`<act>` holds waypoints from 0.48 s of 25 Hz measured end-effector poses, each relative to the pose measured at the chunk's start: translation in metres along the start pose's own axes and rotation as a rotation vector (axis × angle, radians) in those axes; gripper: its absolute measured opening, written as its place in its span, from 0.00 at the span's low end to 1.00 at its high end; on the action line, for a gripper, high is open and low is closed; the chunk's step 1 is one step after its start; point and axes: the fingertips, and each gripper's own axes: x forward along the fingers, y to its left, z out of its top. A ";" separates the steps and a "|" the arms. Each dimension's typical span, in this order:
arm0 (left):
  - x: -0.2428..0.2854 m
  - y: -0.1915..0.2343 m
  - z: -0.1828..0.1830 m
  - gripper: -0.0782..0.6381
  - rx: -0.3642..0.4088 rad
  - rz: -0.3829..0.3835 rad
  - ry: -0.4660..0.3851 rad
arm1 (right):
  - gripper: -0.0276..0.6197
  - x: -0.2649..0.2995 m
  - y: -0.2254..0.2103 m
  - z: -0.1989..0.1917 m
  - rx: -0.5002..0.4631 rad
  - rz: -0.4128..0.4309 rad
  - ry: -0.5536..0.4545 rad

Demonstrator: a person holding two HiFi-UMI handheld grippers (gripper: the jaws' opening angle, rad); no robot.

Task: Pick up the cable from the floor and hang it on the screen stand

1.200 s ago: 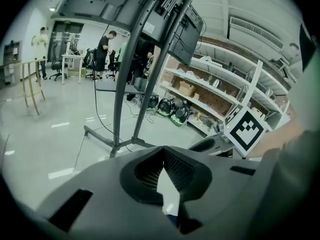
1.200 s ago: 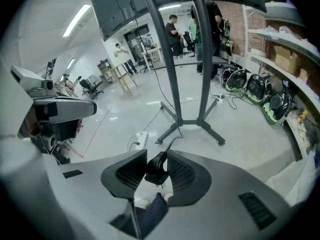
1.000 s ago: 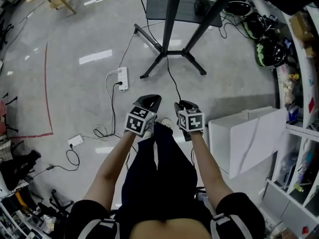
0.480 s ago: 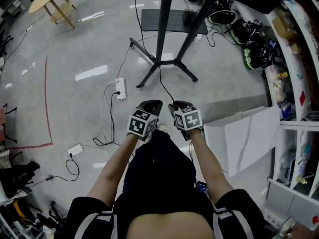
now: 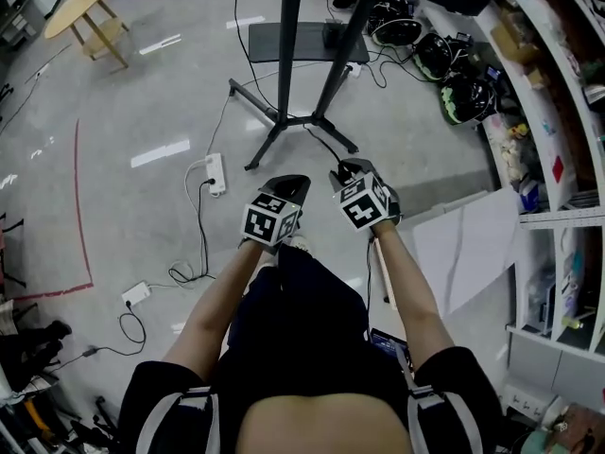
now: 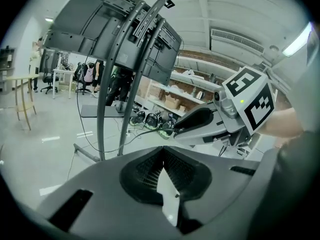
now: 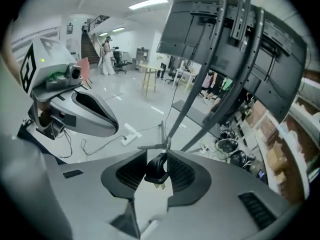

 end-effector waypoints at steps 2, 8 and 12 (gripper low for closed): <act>0.007 -0.007 0.008 0.12 0.014 -0.014 -0.008 | 0.26 -0.009 -0.015 0.002 -0.055 -0.053 0.001; 0.029 -0.025 0.044 0.12 0.072 -0.034 -0.048 | 0.26 -0.031 -0.058 0.010 -0.166 -0.184 -0.019; 0.047 -0.028 0.071 0.12 0.105 -0.031 -0.080 | 0.26 -0.041 -0.091 0.024 -0.221 -0.266 -0.058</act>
